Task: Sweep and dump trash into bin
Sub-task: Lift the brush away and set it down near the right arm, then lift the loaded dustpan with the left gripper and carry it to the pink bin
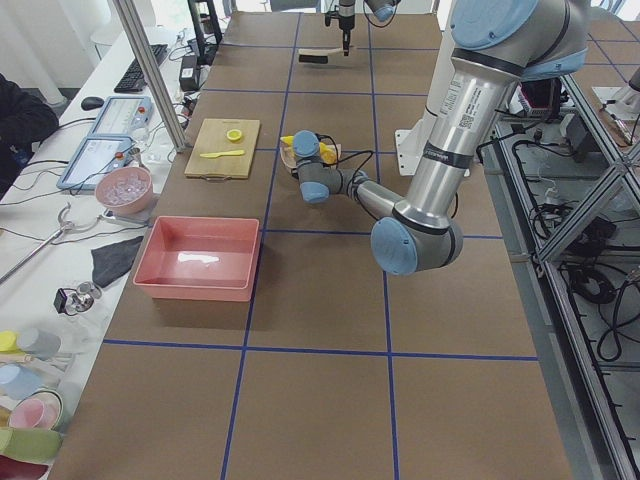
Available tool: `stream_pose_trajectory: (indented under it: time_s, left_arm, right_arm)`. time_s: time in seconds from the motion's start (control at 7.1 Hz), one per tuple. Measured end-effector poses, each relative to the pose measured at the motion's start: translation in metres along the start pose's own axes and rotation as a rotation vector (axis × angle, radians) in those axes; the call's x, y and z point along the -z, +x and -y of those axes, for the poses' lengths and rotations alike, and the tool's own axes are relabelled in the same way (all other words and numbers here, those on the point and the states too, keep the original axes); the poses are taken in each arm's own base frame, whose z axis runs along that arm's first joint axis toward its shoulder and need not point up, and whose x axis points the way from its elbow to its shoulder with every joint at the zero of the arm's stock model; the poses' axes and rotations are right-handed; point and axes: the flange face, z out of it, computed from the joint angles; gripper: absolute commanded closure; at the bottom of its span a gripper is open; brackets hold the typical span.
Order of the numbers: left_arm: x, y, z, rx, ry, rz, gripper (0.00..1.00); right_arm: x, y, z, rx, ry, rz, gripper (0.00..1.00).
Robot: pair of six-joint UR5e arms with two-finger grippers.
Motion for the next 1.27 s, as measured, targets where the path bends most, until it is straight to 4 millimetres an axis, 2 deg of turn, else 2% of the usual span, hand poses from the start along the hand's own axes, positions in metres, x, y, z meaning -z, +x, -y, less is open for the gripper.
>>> stream_pose_trajectory:
  time_s: [0.28, 0.42, 0.85, 1.13, 1.27]
  left_arm:
    - [0.002, 0.001, 0.002, -0.012, 0.017, 0.003, 0.89]
    - [0.004, 0.002, 0.003, -0.019, 0.026, 0.005, 0.98]
    - [0.016, 0.006, 0.016, -0.054, 0.089, 0.022, 1.00]
    - [0.040, 0.004, 0.027, -0.058, 0.173, 0.051, 1.00]
    - [0.058, -0.002, 0.032, -0.039, 0.211, 0.075, 1.00]
  right_arm:
    - [-0.004, 0.005, 0.000, 0.001, -0.006, -0.004, 1.00]
    - [-0.005, 0.006, 0.000, 0.002, -0.007, -0.004, 1.00]
    - [-0.006, 0.003, 0.002, 0.005, -0.008, -0.004, 1.00]
    - [-0.006, 0.003, 0.002, 0.005, -0.008, -0.004, 1.00]
    - [-0.006, 0.003, 0.002, 0.006, -0.009, -0.004, 0.86]
